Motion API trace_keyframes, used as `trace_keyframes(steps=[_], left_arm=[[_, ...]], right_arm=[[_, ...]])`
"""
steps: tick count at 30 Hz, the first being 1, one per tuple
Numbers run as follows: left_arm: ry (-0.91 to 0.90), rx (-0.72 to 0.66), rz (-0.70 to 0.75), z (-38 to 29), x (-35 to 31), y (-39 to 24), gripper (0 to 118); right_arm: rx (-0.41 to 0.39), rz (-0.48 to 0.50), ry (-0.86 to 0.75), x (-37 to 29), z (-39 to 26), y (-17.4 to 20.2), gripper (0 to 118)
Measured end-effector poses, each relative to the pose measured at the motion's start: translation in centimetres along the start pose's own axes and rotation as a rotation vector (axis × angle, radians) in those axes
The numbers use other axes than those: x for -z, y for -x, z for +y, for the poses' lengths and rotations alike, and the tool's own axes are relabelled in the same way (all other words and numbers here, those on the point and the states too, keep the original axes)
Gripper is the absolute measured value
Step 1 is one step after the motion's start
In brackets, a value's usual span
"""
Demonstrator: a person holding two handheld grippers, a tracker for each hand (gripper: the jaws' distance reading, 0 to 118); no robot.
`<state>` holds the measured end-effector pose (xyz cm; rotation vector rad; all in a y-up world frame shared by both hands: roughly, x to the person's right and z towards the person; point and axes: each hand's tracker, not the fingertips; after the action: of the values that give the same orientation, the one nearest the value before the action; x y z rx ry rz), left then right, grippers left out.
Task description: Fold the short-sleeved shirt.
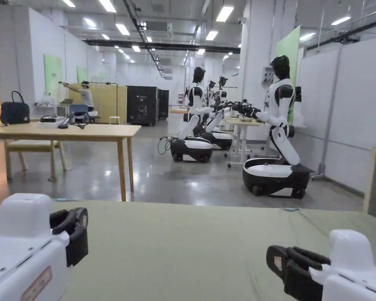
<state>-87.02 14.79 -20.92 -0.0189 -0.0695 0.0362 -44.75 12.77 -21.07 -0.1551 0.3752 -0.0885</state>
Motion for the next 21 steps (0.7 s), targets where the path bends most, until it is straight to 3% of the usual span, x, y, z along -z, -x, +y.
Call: trace_keyframes(steps=[3, 6, 9, 11, 15, 21], left_arm=[[0.029, -0.064, 0.004, 0.3, 7.0, -1.0, 0], [0.034, 0.024, 0.061, 1.2, 12.4, -3.5, 0], [-0.036, 0.126, 0.041, 1.6, 15.9, -4.0, 0], [-0.016, 0.081, 0.070, 1.3, 17.4, -4.9, 0], [0.008, 0.063, 0.120, 1.4, 19.3, -4.8, 0], [0.009, -0.020, 0.158, 1.4, 19.4, -4.0, 0]], right_arm=[[-0.111, -0.136, -0.048, 3.5, 3.8, -1.3, 1], [-0.119, -0.203, -0.100, 8.6, 6.6, -3.4, 1], [-0.206, -0.292, -0.104, 12.5, 8.0, -4.7, 1], [-0.262, -0.300, -0.121, 14.5, 8.6, -5.3, 2], [-0.176, -0.364, -0.093, 16.9, 8.9, -6.0, 2], [-0.132, -0.333, -0.120, 16.8, 8.3, -6.0, 2]])
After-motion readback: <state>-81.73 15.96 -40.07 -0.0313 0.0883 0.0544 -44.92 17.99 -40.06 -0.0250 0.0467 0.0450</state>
